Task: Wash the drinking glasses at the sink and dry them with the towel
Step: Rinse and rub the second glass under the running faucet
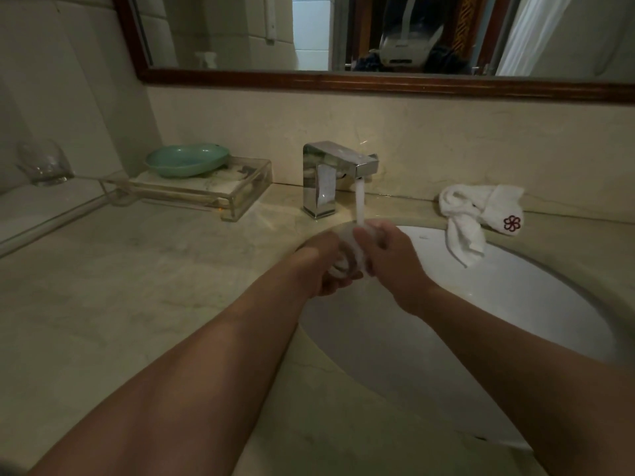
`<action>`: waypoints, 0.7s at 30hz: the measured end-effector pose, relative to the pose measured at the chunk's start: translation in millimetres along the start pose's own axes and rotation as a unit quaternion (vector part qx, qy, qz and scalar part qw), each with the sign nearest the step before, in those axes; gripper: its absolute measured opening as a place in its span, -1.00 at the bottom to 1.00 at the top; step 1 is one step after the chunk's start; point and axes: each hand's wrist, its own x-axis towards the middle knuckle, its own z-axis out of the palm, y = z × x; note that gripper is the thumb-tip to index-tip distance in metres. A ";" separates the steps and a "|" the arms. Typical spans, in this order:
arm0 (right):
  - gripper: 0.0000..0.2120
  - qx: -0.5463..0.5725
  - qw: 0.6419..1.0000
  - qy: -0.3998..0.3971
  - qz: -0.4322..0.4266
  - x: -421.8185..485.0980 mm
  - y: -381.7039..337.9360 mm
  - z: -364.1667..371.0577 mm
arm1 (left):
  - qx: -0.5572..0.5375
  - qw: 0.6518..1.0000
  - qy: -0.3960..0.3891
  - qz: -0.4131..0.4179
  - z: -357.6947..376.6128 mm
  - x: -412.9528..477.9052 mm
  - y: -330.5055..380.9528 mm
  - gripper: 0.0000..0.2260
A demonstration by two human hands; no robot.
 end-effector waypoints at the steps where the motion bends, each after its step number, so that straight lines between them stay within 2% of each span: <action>1: -0.76 -0.005 1.000 0.028 -0.003 1.3 0.8 -3.1 | -0.008 1.000 -0.002 -0.002 0.9 -1.2 0.4 -0.75; 3: -0.68 -0.005 0.998 0.062 -0.006 2.3 1.6 -8.1 | -0.026 0.999 -0.019 -0.001 2.6 -5.5 2.2 -0.76; 4: -0.70 0.008 0.999 0.050 -0.007 1.9 2.1 -9.3 | -0.036 0.999 -0.029 -0.003 2.7 -6.4 3.0 -0.75; 6: -0.75 0.077 0.996 -0.035 -0.001 -1.6 1.9 -7.7 | -0.068 0.996 -0.052 -0.017 1.6 -3.6 3.4 -0.71; 8: -0.58 0.102 0.991 -0.084 0.017 -2.9 1.3 -5.1 | -0.094 0.993 -0.069 -0.035 0.4 -1.4 2.7 -0.69; 12: -0.75 0.045 0.999 0.006 0.007 1.6 -0.8 -8.3 | -0.094 0.992 -0.078 -0.015 -0.8 -0.6 1.7 -0.68; 15: -0.59 0.054 0.995 0.067 0.051 2.0 -3.9 -12.3 | -0.074 0.996 -0.047 -0.003 2.3 1.6 -0.7 -0.69; 18: -0.61 0.053 0.996 0.057 0.046 -1.7 -6.8 -12.9 | -0.047 0.999 -0.009 0.013 4.3 6.7 -4.1 -0.49; 21: -0.74 0.057 0.998 -0.024 -0.016 -6.2 -8.6 -11.1 | -0.024 0.999 -0.005 0.040 1.8 3.3 -4.6 -0.39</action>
